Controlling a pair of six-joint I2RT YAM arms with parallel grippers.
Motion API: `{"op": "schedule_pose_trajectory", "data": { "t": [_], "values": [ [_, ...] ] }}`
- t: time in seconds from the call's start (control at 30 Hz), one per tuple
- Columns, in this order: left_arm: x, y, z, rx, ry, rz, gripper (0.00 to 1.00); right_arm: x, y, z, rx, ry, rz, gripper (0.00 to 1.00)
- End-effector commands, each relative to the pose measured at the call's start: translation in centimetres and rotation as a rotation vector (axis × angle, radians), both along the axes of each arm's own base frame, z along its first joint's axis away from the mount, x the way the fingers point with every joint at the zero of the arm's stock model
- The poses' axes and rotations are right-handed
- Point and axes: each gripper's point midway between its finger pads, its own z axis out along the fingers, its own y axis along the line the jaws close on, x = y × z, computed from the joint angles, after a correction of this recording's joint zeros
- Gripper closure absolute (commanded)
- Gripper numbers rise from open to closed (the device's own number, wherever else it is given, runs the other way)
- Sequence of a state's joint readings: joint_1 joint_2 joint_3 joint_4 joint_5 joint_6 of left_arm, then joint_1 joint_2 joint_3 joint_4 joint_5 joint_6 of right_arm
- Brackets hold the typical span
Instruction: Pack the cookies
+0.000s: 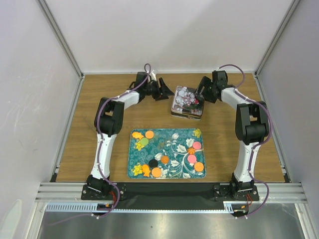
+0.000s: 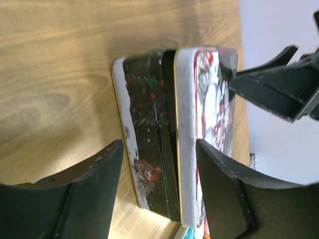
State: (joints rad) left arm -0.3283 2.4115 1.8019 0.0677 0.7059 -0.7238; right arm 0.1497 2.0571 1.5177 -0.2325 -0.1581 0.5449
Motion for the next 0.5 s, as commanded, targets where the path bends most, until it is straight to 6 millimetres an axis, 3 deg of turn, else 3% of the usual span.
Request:
{"op": "schedule_pose_trajectory", "data": {
  "t": [0.0, 0.47],
  "values": [
    [0.0, -0.4, 5.6, -0.010, -0.161, -0.019, 0.34, 0.4, 0.0, -0.3, -0.057, 0.015, 0.012, 0.20],
    [-1.1, -1.4, 5.9, -0.017, -0.192, -0.030, 0.33, 0.1, 1.2, -0.8, -0.129, 0.032, 0.079, 0.16]
  ]
}}
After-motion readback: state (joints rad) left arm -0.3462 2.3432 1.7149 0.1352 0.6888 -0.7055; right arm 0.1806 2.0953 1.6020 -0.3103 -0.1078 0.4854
